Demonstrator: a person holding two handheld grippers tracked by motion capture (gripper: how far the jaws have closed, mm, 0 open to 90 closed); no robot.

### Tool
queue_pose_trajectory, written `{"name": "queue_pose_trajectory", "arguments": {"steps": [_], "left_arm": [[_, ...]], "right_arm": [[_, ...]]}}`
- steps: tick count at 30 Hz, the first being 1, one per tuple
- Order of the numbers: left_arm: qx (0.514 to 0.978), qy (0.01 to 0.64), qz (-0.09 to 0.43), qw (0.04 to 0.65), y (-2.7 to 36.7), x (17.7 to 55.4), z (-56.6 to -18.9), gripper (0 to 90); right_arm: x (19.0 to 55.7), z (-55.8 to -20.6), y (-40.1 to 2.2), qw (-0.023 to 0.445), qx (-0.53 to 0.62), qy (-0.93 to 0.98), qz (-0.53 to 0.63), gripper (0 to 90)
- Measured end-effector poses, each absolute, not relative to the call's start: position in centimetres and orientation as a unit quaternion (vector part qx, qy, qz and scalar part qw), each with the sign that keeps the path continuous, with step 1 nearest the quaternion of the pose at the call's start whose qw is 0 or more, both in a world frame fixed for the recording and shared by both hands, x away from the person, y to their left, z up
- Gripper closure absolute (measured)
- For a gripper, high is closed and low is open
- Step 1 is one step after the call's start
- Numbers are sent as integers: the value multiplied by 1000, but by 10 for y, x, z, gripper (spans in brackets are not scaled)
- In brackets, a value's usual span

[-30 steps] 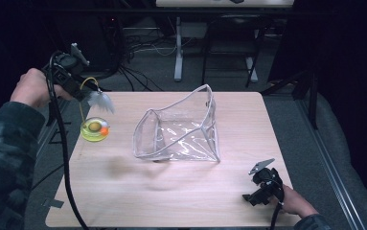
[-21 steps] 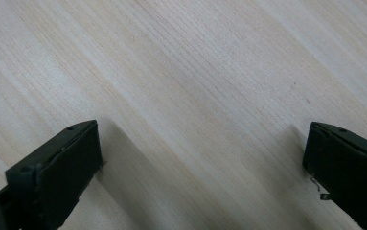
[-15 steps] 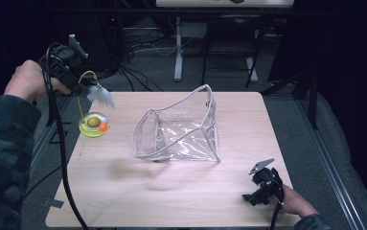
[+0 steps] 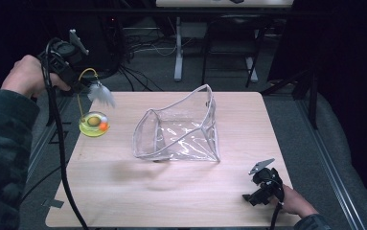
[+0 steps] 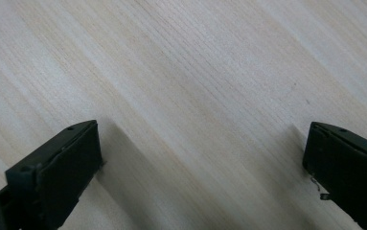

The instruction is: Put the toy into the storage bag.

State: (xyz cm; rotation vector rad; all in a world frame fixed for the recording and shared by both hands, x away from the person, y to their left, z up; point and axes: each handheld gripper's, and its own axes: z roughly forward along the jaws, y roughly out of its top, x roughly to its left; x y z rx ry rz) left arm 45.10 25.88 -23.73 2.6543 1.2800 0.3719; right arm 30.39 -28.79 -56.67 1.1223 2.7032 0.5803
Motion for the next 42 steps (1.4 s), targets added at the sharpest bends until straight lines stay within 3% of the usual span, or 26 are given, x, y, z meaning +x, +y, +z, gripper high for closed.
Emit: {"name": "queue_pose_trajectory", "arguments": {"steps": [42], "left_arm": [[904,393,140,89,215,461,-197,882]], "right_arm": [[303,-566,-288,79,374,904,190,0]]}}
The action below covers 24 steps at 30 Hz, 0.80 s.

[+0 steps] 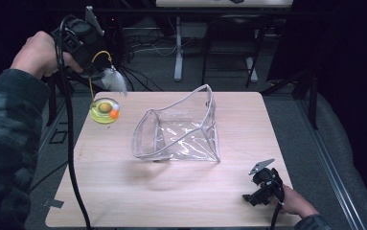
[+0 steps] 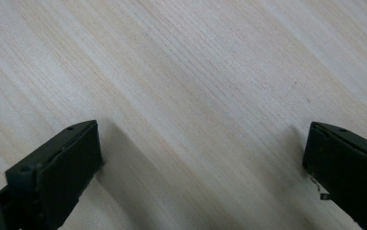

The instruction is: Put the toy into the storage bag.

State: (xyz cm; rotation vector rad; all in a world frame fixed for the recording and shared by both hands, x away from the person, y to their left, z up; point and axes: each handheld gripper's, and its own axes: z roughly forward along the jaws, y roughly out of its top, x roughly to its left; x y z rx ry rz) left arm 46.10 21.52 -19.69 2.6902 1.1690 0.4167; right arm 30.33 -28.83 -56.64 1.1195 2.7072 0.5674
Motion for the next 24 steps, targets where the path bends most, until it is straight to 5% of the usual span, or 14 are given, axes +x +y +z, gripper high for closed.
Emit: {"name": "queue_pose_trajectory", "arguments": {"steps": [24], "left_arm": [[915,358,154,104,178,461,-180,882]], "right_arm": [[303,-566,-288,78,373,905,190,0]]}}
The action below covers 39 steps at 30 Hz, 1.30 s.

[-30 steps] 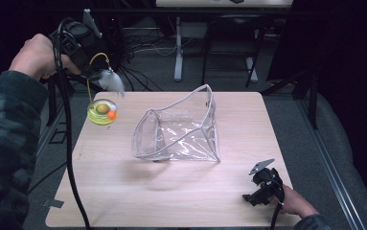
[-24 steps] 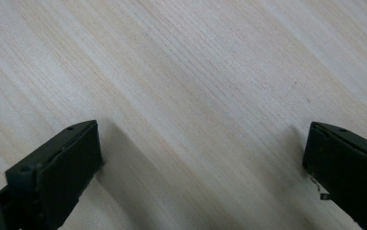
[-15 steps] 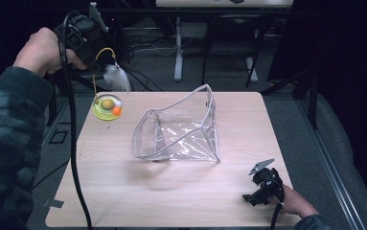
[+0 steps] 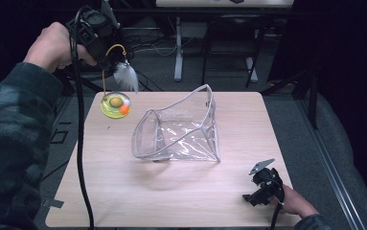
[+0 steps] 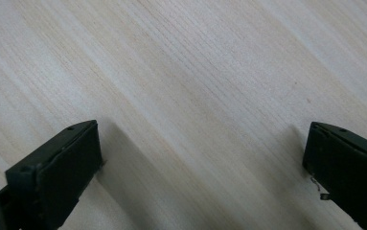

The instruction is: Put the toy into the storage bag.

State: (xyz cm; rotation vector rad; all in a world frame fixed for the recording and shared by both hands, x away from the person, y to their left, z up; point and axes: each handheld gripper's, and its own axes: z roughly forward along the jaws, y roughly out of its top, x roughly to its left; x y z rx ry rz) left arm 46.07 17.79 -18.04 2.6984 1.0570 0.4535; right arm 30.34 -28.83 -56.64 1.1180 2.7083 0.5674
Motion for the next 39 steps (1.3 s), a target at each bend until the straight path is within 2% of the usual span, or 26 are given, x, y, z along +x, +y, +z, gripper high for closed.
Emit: {"name": "queue_pose_trajectory", "arguments": {"steps": [39], "left_arm": [[941,284,144,118,107,457,-179,882]], "right_arm": [[304,-566,-289,78,369,907,188,0]]}}
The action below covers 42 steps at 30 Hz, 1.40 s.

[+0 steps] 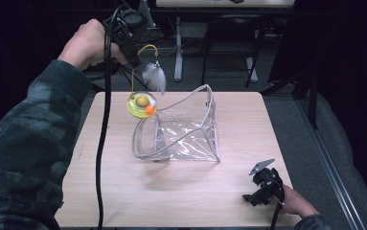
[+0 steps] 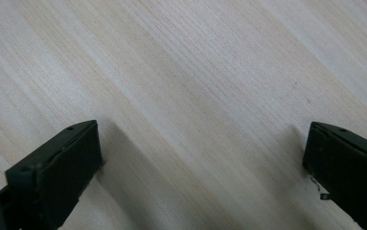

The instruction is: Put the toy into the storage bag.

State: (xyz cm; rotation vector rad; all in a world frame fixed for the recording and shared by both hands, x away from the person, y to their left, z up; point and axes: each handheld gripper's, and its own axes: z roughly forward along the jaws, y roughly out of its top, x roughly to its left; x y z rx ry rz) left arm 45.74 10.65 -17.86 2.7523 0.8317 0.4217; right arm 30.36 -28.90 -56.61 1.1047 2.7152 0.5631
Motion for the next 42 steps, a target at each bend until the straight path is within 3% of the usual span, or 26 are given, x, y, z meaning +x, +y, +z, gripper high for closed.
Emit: {"name": "queue_pose_trajectory", "arguments": {"steps": [22,42], "left_arm": [[956,247,109,114,68,460,-207,882],[965,231,64,104,51,473,-254,882]], "right_arm": [[303,-566,-289,78,370,906,188,0],[303,-566,-289,76,370,906,192,0]]}}
